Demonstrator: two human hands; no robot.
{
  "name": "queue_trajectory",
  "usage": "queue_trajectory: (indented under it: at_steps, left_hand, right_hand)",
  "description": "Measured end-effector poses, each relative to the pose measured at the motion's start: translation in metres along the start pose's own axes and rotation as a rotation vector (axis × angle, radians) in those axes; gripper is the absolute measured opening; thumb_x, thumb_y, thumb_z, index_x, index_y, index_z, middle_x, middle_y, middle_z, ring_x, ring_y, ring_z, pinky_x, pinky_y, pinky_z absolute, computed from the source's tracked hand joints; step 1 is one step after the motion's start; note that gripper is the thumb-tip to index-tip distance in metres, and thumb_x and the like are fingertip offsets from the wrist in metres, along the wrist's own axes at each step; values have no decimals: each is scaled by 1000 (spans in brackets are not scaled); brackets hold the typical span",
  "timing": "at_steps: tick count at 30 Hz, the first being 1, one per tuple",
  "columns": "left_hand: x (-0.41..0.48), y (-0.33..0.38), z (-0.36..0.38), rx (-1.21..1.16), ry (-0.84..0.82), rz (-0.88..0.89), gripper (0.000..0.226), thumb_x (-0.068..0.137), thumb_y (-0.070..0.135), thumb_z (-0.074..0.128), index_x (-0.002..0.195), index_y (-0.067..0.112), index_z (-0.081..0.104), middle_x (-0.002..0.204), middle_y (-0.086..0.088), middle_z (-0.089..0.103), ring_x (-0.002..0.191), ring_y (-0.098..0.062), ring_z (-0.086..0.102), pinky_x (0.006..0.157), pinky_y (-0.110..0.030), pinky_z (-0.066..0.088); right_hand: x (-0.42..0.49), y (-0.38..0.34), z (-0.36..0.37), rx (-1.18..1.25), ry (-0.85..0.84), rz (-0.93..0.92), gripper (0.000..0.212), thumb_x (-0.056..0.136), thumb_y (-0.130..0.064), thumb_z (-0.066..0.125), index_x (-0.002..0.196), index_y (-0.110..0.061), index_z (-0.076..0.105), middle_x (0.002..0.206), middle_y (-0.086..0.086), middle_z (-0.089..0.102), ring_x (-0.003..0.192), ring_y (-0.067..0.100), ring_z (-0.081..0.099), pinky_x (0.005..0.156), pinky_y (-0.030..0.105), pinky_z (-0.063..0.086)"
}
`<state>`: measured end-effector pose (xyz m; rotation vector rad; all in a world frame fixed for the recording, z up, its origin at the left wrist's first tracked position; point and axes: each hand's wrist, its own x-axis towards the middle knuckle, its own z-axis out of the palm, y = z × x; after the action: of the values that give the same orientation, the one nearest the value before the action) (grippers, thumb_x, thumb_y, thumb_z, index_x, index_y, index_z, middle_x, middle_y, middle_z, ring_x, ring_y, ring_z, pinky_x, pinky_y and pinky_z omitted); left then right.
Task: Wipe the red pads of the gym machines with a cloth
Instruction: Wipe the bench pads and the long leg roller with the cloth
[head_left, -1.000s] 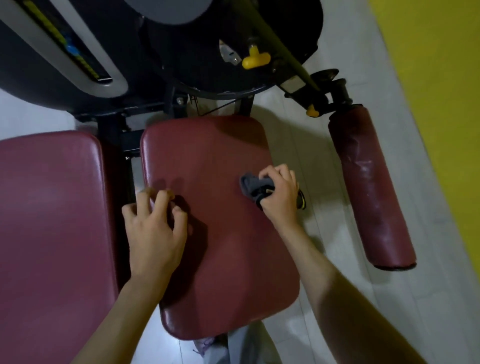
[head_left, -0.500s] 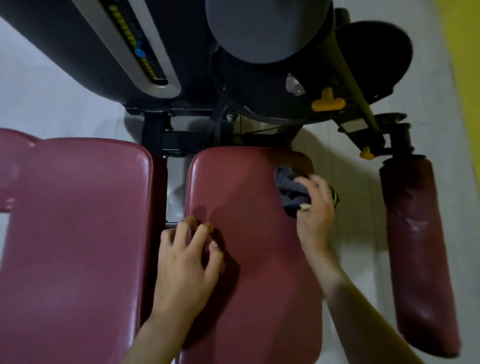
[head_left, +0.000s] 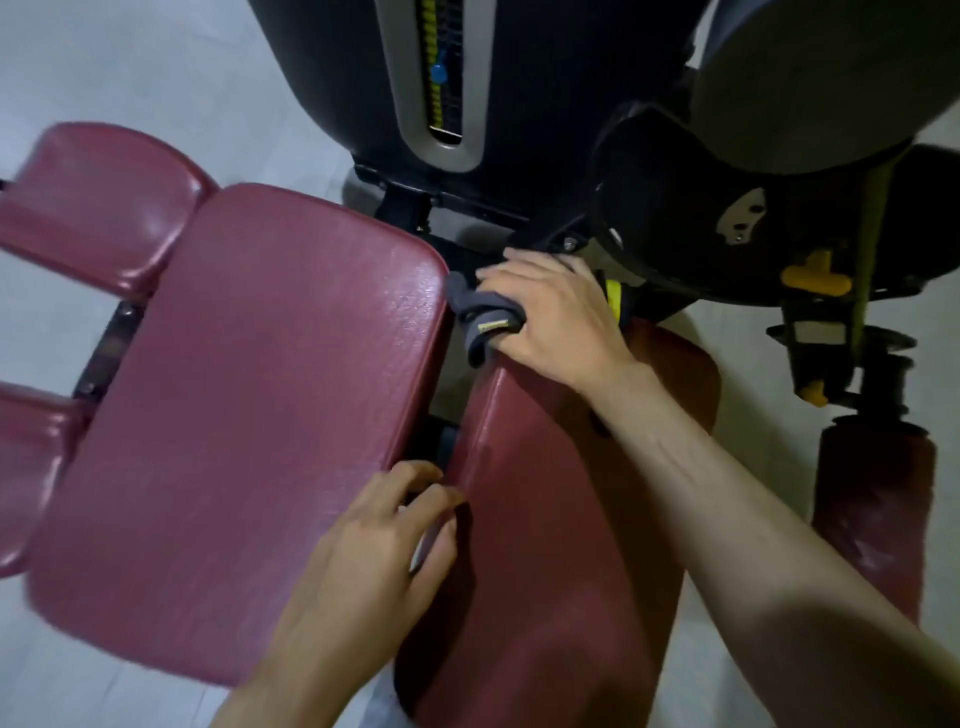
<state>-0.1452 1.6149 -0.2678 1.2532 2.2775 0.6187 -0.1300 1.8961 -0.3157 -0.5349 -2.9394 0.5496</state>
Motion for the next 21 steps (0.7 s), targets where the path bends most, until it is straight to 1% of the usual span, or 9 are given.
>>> queue_trajectory:
  at_steps: [2,5,9,11,13,15,17,19,21]
  left_hand:
    - [-15,-5,-8,-14,28,-51,29,99,45,42,112,37,67,122,21,53,103,-1,58,65,-30,56]
    - [-33,-12,-19,-44,62,-78,29,97,43,44,108,34,69,119,21,55,99,-1,59,60,-31,57]
    - [-60,-18,-31,-98,114,-118,22,94,42,51,109,42,68,123,26,55,97,6,58,60,-24,54]
    - [-76,-22,-29,-110,159,-113,24,93,40,53,108,38,72,124,22,58,103,2,62,63,-28,57]
    - [-90,-28,-23,-67,185,-78,26,93,36,54,106,31,76,122,15,62,103,0,61,69,-27,57]
    - [-98,-34,-16,-2,179,-51,30,94,33,53,109,24,78,118,9,64,101,-3,60,77,-23,53]
    - [-102,-37,-12,58,169,-47,33,94,32,53,113,20,77,116,5,65,101,-12,63,83,-25,50]
    - [-103,-35,-12,101,169,-60,33,94,32,52,114,21,76,117,5,65,100,-16,64,82,-30,52]
    - [-104,-35,-13,121,162,-79,33,94,32,50,114,21,74,117,6,64,99,-17,62,78,-35,54]
  right_hand:
    - [6,-7,-4,-138,-79,-60,28,74,-54,58,85,-28,65,90,-10,70,110,18,65,97,44,44]
    - [-5,-21,-9,-194,-131,-193,25,75,-52,62,73,-27,58,75,-10,61,93,16,64,97,40,42]
    - [-38,-53,5,-150,-247,-494,25,77,-50,60,77,-25,59,75,-9,62,85,19,62,99,43,41]
    - [-40,-51,7,-165,-343,-617,30,84,-53,57,85,-23,63,80,-8,63,88,20,62,98,42,41]
    - [-23,-34,0,-244,-394,-686,33,88,-56,52,96,-26,65,87,-8,66,92,20,61,93,42,42]
    - [0,-17,-6,-305,-360,-624,31,85,-52,50,97,-28,64,90,-9,66,93,20,61,89,41,42]
    - [14,-8,-9,-299,-278,-438,26,80,-46,48,89,-28,64,84,-8,65,92,22,63,86,42,43]
    - [17,-10,-6,-266,-213,-281,25,79,-44,47,81,-25,63,77,-6,62,87,25,64,84,42,44]
    - [8,-24,-2,-268,-168,-185,20,78,-42,48,73,-25,58,72,-6,60,86,25,64,88,42,41]
